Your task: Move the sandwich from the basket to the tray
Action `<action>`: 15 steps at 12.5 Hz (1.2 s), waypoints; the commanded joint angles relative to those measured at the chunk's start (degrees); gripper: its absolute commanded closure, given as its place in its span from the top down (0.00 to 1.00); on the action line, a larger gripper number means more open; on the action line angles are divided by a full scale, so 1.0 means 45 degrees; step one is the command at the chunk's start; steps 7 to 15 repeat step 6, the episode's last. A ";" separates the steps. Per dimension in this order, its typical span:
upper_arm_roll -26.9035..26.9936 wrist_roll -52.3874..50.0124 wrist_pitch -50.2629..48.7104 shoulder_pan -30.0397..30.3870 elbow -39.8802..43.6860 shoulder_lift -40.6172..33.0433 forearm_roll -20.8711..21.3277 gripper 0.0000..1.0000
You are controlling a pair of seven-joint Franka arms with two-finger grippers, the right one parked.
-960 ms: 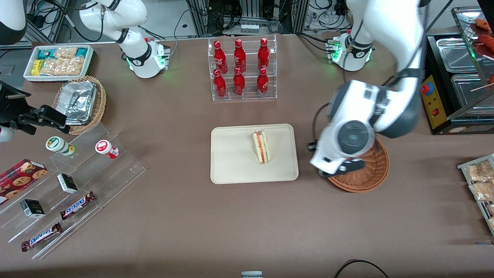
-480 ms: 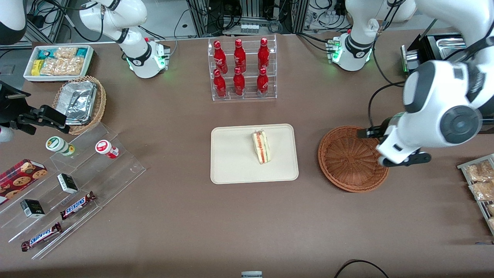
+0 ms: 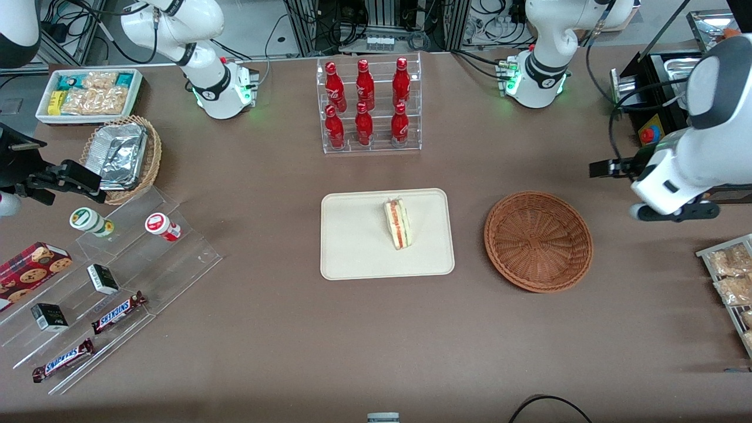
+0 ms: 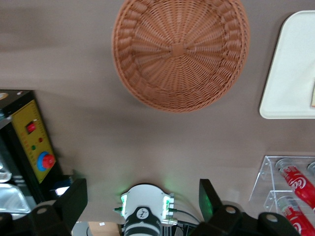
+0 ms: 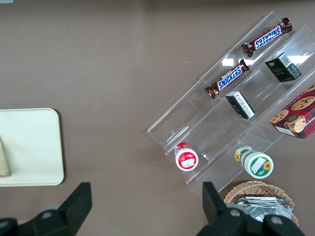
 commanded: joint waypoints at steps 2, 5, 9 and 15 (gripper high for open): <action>-0.2054 0.0193 -0.0626 0.1942 -0.0243 -0.1219 0.0447 1.00; -0.2778 0.0173 -0.1504 0.2627 -0.0223 -0.1902 0.0797 1.00; -0.2857 0.0173 -0.1584 0.2783 -0.0223 -0.1942 0.0818 1.00; -0.2857 0.0173 -0.1584 0.2783 -0.0223 -0.1942 0.0818 1.00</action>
